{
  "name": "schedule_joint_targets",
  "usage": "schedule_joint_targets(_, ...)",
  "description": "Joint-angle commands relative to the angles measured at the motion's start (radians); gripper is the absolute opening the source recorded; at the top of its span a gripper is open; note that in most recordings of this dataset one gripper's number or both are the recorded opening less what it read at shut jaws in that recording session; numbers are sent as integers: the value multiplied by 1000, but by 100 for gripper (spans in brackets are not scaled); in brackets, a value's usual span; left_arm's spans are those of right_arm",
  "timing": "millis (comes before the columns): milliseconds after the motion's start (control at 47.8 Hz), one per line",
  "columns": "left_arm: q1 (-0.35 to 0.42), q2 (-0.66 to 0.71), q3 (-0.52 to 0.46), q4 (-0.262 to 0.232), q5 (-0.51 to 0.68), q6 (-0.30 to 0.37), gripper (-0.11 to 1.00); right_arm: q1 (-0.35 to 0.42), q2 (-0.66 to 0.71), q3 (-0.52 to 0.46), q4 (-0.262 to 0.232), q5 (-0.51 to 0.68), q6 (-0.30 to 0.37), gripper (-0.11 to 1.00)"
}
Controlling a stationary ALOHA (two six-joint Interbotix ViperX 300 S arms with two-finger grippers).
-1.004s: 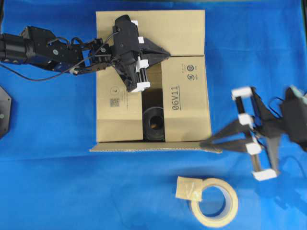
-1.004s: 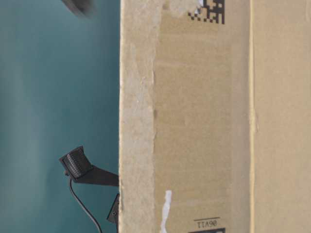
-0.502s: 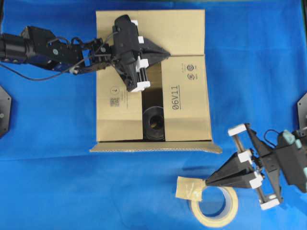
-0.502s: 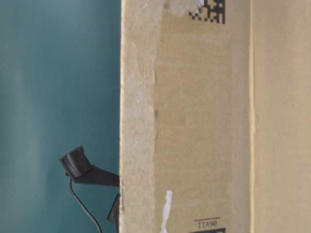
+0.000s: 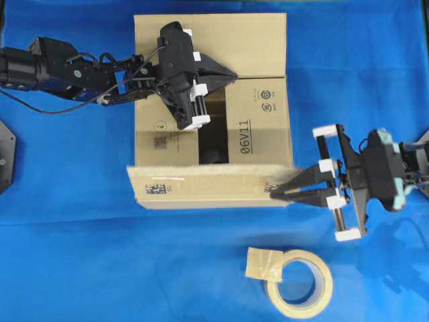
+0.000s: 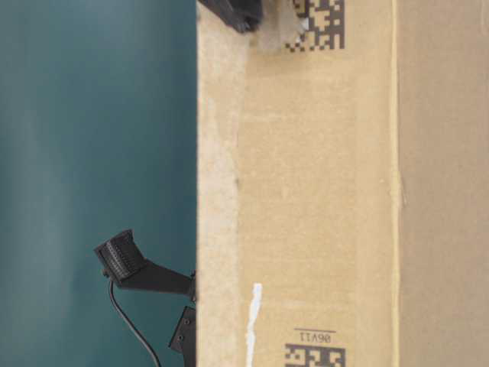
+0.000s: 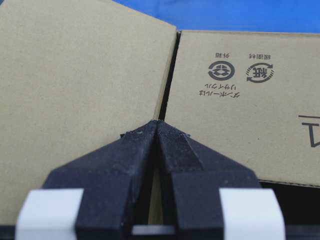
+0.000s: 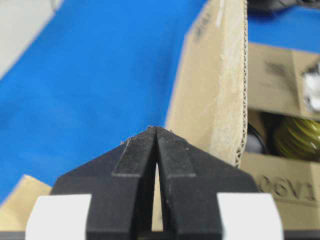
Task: Close the cardboard box.
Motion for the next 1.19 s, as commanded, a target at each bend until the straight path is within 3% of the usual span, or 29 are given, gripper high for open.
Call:
schedule_joint_targets(0,-5,-12,-3,2,-5,-2,0,-38,-3,-9,15,26,2,0)
schedule_joint_targets(230,-8,-11,-3,0,-3,-5,0,-114,71,-8,48,71,8,0)
schedule_joint_targets(586,-8,-12,-3,2,-2,-12,0,-127,173,-15,98,72,11,0)
schedule_joint_targets(857,-15,-34,-6,0,14,-18,0,-127,172,-18,98,67,11,0)
schedule_joint_targets(1171,-18,-179,-41,0,124,0,0,-127,173,-20,98,66,11,0)
